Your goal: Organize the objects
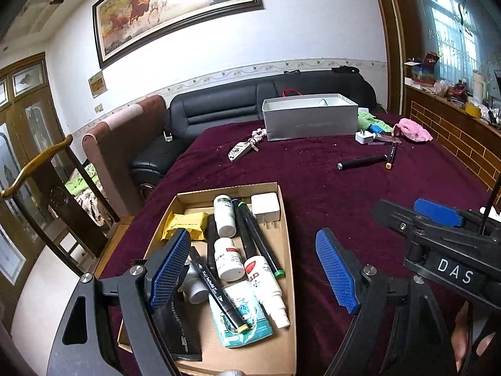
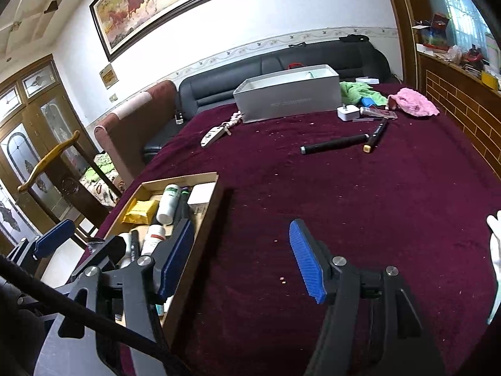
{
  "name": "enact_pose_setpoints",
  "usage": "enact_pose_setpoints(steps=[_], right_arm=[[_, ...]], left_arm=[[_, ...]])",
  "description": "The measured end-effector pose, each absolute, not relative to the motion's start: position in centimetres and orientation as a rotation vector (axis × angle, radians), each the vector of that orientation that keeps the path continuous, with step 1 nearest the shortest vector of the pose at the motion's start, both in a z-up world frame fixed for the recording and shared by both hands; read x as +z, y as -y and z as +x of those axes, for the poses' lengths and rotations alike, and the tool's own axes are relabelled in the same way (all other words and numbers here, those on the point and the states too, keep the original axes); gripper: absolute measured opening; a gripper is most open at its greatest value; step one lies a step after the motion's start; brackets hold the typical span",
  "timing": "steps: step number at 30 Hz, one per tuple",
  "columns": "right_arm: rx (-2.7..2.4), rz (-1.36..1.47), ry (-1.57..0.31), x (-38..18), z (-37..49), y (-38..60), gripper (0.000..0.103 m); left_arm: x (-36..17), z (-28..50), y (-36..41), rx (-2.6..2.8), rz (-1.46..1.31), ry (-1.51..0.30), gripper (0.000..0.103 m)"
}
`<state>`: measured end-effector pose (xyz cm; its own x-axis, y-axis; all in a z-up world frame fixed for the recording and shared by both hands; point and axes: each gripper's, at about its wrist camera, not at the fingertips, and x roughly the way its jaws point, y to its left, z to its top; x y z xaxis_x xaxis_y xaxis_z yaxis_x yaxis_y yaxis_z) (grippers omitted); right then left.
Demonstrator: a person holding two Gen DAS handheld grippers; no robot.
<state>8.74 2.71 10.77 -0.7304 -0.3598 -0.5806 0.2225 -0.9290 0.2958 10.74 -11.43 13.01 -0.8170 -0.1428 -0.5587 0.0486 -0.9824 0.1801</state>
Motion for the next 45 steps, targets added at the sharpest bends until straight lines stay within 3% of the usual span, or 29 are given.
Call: enact_pose_setpoints(steps=[12,24,45], right_arm=[[-2.770,1.035,0.208,8.9,7.9,-3.6,0.066],[-2.631,1.036,-0.116,7.2,10.8,3.4,0.067],[-2.632,1.025,-0.238,7.2,11.4,6.1,0.067]], left_arm=[[13.6,10.8,14.1,-2.887,0.876,0.073,0.078],[12.4,10.8,16.2,-2.825,0.924,0.022,0.079],[10.0,9.9,19.3,-2.772,1.017,-0.100,0.079]])
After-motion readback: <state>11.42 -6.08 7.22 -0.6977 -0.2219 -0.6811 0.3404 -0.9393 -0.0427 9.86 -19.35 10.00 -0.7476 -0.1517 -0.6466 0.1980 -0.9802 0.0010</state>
